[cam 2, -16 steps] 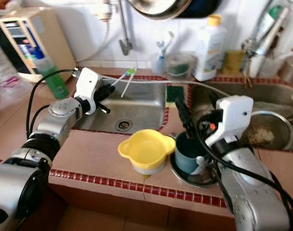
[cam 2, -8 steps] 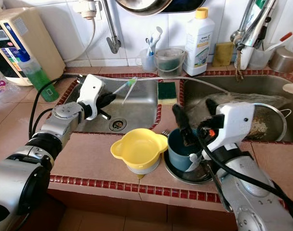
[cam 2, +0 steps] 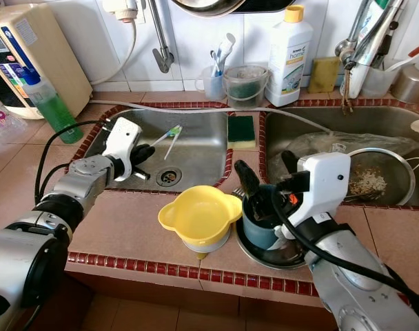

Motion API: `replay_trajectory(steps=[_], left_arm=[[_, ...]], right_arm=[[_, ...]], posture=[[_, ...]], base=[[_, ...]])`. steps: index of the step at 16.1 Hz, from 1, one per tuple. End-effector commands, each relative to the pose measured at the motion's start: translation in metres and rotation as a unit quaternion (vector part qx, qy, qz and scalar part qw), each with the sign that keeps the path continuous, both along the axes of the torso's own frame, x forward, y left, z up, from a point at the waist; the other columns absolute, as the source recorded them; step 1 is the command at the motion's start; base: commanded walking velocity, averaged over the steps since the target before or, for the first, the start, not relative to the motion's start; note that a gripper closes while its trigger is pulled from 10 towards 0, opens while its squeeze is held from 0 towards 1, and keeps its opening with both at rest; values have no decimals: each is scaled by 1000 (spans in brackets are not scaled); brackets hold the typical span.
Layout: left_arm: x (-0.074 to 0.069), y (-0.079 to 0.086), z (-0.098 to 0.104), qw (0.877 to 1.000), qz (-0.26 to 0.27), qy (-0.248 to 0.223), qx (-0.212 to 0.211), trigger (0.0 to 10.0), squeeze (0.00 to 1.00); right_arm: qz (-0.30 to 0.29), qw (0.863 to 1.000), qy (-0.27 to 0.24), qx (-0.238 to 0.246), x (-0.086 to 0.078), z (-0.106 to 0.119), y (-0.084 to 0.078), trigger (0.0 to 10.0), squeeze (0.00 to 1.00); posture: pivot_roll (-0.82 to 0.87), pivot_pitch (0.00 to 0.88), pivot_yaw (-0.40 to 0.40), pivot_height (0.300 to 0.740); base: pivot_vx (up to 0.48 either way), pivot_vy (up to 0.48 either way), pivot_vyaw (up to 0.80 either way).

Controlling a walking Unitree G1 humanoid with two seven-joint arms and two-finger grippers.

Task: Kitchen organization

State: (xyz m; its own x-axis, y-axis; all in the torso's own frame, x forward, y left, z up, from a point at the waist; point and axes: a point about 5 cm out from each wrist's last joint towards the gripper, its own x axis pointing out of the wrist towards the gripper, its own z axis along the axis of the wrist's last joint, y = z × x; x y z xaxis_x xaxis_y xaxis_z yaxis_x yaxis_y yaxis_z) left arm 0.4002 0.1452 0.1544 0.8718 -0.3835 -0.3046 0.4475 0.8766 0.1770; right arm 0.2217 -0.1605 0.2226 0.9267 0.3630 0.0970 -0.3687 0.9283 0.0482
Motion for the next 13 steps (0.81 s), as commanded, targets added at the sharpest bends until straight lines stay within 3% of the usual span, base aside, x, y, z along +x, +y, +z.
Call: replay_trajectory(steps=[1, 4, 11, 12, 13], left_arm=[[-2, 13, -6, 1000, 16, 14, 17, 10000, 0], [-6, 16, -17, 997, 26, 34, 61, 10000, 0], [-7, 19, -22, 996, 36, 52, 69, 10000, 0], [-8, 19, -21, 997, 34, 53, 52, 10000, 1000], [-8, 19, -21, 997, 32, 52, 48, 10000, 1000]], right_arm=[[11, 1000, -3, -1, -3, 3, 4, 10000, 0], [13, 1000, -3, -2, -2, 3, 6, 10000, 0], [22, 1000, -4, -2, 0, 5, 8, 10000, 0], [24, 1000, -5, -3, 0, 5, 8, 10000, 0], [24, 1000, -6, -5, 0, 5, 9, 10000, 0]], posture=[[-345, 110, 151, 740], [-347, 103, 151, 740], [-343, 87, 148, 740], [-343, 81, 146, 740], [-342, 79, 146, 740]], base=[[0, 0, 0], [0, 0, 0], [0, 0, 0], [0, 0, 0], [0, 0, 0]])
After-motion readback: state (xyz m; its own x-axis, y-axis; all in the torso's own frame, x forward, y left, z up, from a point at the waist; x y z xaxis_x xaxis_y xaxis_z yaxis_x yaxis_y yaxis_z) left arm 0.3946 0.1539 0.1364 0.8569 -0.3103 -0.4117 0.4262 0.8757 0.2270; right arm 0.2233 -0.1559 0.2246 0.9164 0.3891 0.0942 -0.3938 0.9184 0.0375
